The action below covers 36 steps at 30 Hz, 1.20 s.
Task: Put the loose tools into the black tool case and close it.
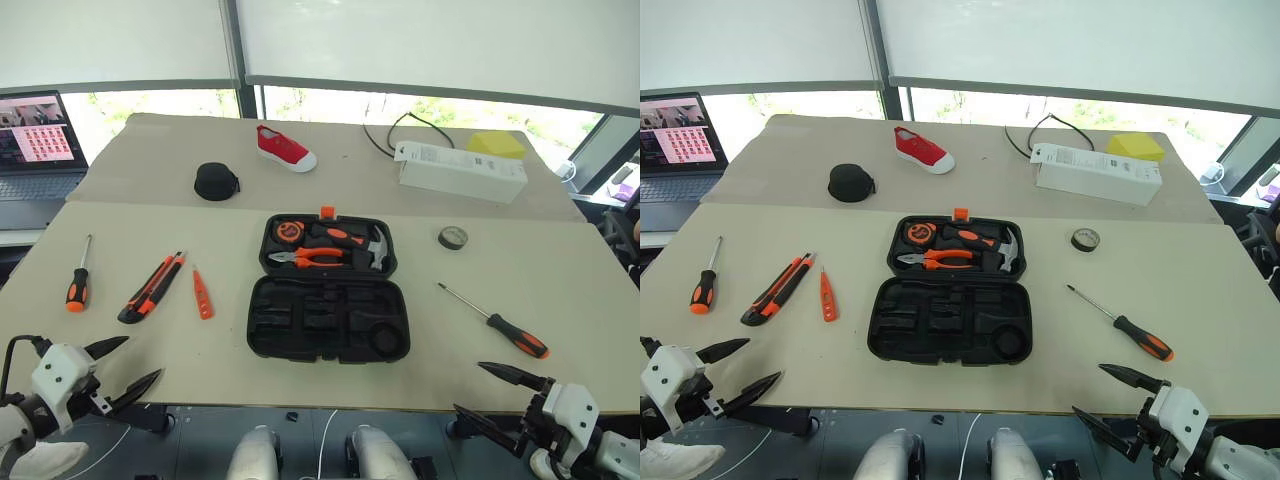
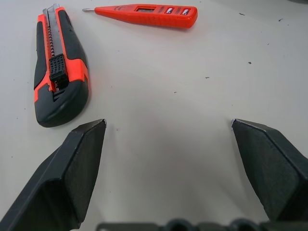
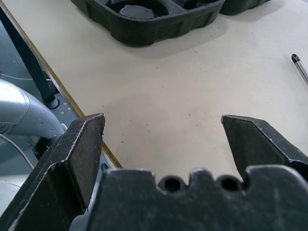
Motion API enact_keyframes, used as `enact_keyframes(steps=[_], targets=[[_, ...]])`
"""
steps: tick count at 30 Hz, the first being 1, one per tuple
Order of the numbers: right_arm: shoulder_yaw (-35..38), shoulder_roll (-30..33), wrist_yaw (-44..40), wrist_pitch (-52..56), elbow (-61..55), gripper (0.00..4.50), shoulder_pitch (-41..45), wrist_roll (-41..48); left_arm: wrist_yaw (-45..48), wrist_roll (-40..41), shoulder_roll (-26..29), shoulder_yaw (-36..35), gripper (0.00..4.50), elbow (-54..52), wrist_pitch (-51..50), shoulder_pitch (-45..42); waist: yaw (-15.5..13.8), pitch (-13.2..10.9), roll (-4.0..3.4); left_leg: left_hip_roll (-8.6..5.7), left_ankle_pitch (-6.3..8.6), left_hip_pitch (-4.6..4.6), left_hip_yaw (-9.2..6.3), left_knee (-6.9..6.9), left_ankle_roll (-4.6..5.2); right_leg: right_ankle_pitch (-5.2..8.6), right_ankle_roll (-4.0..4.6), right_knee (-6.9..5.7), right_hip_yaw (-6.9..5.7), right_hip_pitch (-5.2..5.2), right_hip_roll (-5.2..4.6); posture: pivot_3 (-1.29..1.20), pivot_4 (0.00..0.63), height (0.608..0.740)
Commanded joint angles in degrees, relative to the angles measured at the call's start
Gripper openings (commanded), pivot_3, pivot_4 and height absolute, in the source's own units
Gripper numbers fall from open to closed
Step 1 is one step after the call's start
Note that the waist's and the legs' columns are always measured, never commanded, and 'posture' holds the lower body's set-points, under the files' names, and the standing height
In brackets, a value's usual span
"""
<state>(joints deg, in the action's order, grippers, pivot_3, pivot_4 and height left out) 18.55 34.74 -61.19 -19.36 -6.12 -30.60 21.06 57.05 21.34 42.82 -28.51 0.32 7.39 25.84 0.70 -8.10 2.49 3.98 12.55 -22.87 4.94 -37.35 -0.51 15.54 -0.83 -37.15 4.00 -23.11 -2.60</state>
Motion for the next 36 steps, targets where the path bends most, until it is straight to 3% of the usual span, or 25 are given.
enact_keyframes(steps=[1,4,9,14,18,23,27,29,36], targets=[[-1.7,-0.7,1.8,1.4,-4.9,4.48,1.6,1.8,-1.7,3.9,-0.2,-4.4,4.5,-0.8,-2.7,-0.9,0.0,0.0,0.0,0.0,0.0,0.0,0.0,0.0,0.0,0.0,0.0,0.0,0.0,0.0,0.0,0.0,0.15,0.74],[-4.6,-3.6,6.5,4.8,-13.8,4.48,5.2,4.7,-6.4,11.1,-2.0,-11.2,4.5,1.3,-8.9,-3.0,0.3,0.0,0.06,0.12,0.0,0.0,-0.03,0.0,0.0,-0.08,-0.14,-0.08,-0.02,-0.05,0.1,0.0,0.15,0.74],[-7.4,-4.6,7.9,11.0,-23.0,4.48,10.0,15.0,-10.2,11.8,-7.1,-17.2,4.5,3.2,-11.2,2.8,0.9,0.1,-0.09,0.11,0.04,0.06,0.07,0.07,-0.02,-0.2,-0.28,-0.06,0.08,-0.05,0.05,0.0,0.15,0.74],[-7.7,-5.0,9.3,12.3,-24.1,4.48,12.9,14.9,-15.8,14.9,-10.1,-20.5,4.5,1.9,-17.3,3.7,-0.3,0.4,0.54,0.0,0.18,-0.03,-0.07,0.08,0.01,-0.12,-0.3,-0.02,-0.08,-0.05,0.03,0.0,0.15,0.74],[-8.5,-5.4,8.7,11.8,-23.3,4.48,13.9,14.3,-19.7,20.1,-8.2,-20.9,4.5,-3.2,-27.0,1.5,-1.0,0.6,0.93,0.05,0.24,0.14,-0.16,0.06,-0.1,0.05,-0.02,0.0,-0.24,-0.04,-0.02,0.0,0.15,0.74],[-9.9,-6.7,8.1,11.4,-21.7,4.48,15.1,13.7,-28.5,22.9,0.8,-18.4,4.5,-4.7,-42.5,-9.8,-1.4,0.6,0.99,0.05,0.21,0.18,-0.15,0.04,-0.2,0.12,0.16,-0.06,-0.32,0.01,-0.06,0.0,0.15,0.74],[-11.1,-7.3,7.9,11.3,-19.9,4.48,16.9,13.1,-37.1,17.0,8.9,-10.2,4.5,6.2,-51.9,-26.9,-1.2,0.6,0.91,0.02,0.12,0.25,-0.12,0.04,-0.07,-0.12,-0.17,-0.11,-0.26,0.27,0.0,0.0,0.15,0.74],[-11.8,-7.5,7.8,11.4,-19.2,4.48,17.8,12.6,-39.9,14.4,10.5,-6.3,4.5,13.3,-55.4,-35.2,-1.0,0.6,0.91,0.01,0.1,0.25,-0.12,0.04,-0.06,-0.13,-0.18,-0.11,-0.25,0.23,0.05,0.0,0.15,0.74],[-12.7,-7.2,7.9,12.0,-18.3,4.48,20.2,11.8,-35.9,5.5,11.5,5.5,4.5,30.7,-54.4,-50.1,0.3,0.6,0.94,-0.02,0.15,-0.04,-0.08,0.1,-0.13,-0.11,-0.2,-0.39,-0.16,-0.18,0.12,0.0,0.15,0.74]])
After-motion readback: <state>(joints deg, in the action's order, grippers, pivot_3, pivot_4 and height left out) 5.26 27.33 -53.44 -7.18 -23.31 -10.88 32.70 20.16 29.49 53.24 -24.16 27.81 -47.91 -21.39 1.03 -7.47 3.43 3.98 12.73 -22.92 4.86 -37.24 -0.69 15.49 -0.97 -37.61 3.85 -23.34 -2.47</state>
